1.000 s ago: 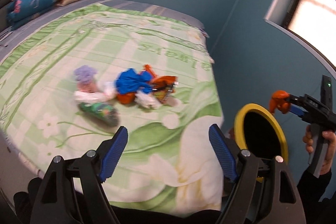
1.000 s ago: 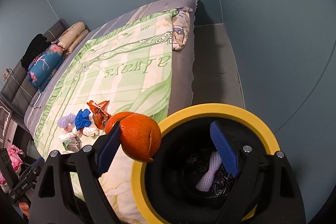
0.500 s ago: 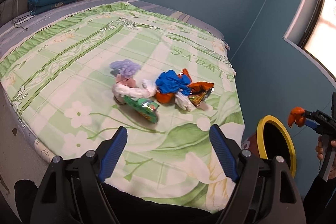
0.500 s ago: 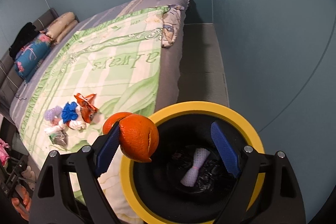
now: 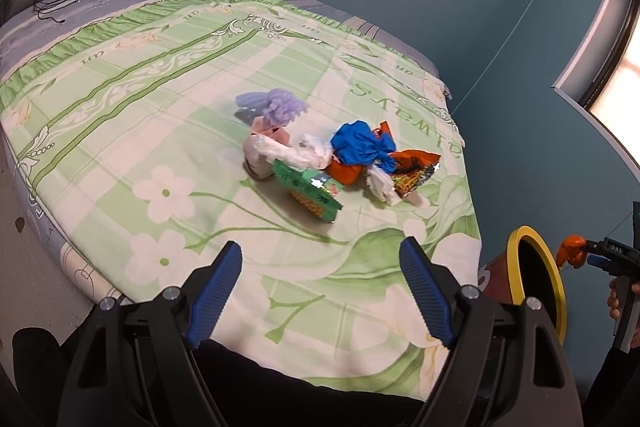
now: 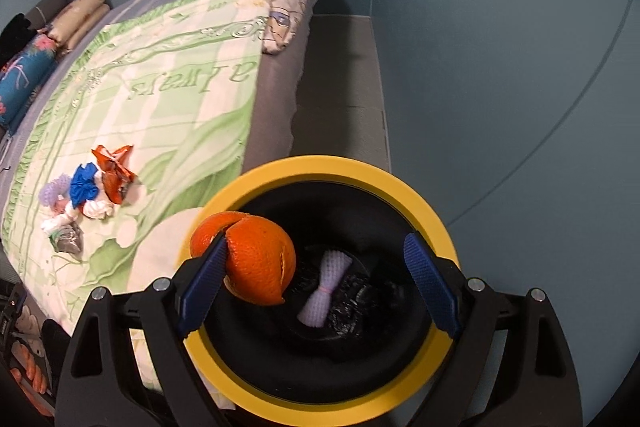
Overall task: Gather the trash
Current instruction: 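Shake the orange peel off the right tool into the bin while the left tool returns to the pile, then grasp the green snack wrapper with the left tool while the right tool grasps the orange chip bag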
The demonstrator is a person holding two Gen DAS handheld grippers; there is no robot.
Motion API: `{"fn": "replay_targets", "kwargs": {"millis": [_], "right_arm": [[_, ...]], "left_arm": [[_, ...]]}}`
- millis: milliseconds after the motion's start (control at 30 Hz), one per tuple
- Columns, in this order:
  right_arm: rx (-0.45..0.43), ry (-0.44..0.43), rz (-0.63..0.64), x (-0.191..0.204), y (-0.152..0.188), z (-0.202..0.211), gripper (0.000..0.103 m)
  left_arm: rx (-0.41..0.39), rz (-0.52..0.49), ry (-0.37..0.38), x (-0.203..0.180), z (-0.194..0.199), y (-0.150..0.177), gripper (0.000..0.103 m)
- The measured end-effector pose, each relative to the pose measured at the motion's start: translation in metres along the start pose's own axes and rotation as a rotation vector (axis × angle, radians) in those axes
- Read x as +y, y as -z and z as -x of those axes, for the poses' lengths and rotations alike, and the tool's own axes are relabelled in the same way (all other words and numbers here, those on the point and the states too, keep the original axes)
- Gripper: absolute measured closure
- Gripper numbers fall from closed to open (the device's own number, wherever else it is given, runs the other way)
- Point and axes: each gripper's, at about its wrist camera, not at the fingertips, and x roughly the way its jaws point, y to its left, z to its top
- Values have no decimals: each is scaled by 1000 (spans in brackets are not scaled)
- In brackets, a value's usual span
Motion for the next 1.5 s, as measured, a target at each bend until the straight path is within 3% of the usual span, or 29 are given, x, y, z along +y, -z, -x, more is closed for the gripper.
{"fn": "replay_targets", "kwargs": {"millis": [367,767,1133,1500], "right_arm": [[29,48,6,6,2,-1,20],[-67,-106,48,57,-15,4,20],[-64,-235,207,143,-35,-13,20],[-11,-355,377,241,-46,-67,20]], "left_arm": [[16,56,10,26,-14,4,25],[37,58,10,28,-27,1,25],[68,35,-17,7,-47,-15,25],[101,67,-56,-3,-78,-37,25]]}}
